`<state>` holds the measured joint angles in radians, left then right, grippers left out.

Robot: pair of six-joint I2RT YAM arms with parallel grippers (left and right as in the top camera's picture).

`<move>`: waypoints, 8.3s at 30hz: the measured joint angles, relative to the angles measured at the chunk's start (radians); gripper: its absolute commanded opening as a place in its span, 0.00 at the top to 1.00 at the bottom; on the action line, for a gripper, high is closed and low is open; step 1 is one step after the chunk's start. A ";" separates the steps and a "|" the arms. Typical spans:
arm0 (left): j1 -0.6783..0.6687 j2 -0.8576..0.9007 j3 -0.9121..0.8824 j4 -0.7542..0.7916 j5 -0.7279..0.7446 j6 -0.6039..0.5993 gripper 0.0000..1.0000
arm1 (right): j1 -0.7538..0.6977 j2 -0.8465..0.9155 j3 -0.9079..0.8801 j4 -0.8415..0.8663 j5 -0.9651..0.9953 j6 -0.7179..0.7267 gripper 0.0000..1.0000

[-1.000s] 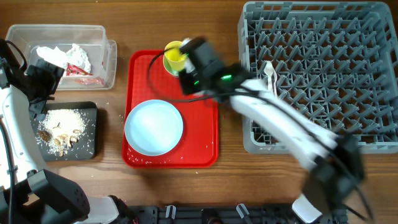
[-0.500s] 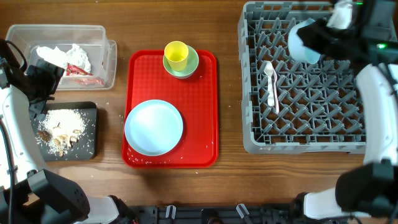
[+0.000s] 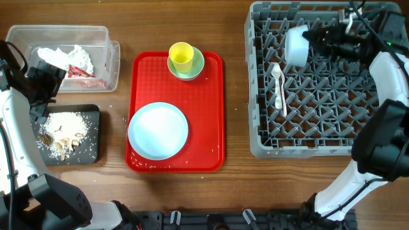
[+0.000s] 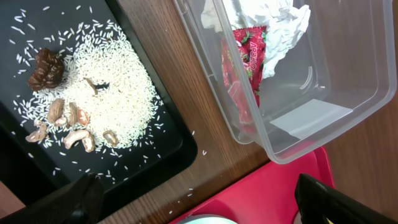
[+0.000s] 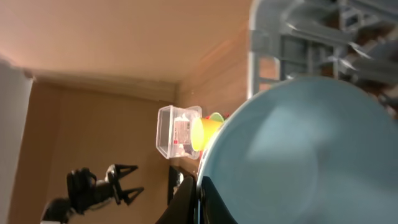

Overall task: Sort waste into correct bins and load items into the dishwasher rack
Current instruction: 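Carry the bowl to the rack and set it upside down, then reach the right gripper to the large light-blue plate and grasp its rim, then lift the plate and stand it upright at the rack's back-left, then reach the right gripper to the yellow cup on the green saucer and grasp, then lift the yellow cup and carry it over the rack, then lower the yellow cup upside down into the rack and adjust it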

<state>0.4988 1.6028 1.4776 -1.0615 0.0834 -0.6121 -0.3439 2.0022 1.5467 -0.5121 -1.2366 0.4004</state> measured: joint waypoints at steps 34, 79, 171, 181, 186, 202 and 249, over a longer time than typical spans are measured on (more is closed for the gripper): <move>0.000 0.000 0.000 0.000 0.000 0.000 0.00 | 0.087 -0.531 -0.002 -0.370 0.882 0.000 0.57; 0.000 0.000 0.000 0.000 0.000 0.000 0.00 | 1.091 0.142 0.068 -0.447 1.001 -0.049 0.96; 0.000 0.000 0.000 0.000 0.000 0.000 0.00 | 1.017 0.222 0.169 0.195 1.183 -0.470 0.64; 0.000 0.000 0.000 0.000 0.000 0.000 0.00 | 1.017 0.219 0.188 0.154 1.262 -0.468 0.96; 0.000 0.000 0.000 0.000 0.000 0.000 0.00 | 1.017 0.134 0.190 0.047 1.272 -0.398 0.96; 0.000 0.000 0.000 0.000 0.000 0.000 0.00 | 0.766 -0.515 0.214 -0.560 1.286 -0.137 0.96; 0.000 0.000 0.000 0.000 0.000 0.000 0.00 | -0.042 0.278 0.205 0.657 -0.065 0.544 0.96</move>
<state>0.4988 1.6028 1.4776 -1.0611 0.0834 -0.6121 -0.3862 2.2799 1.7519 0.1448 -1.3014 0.9443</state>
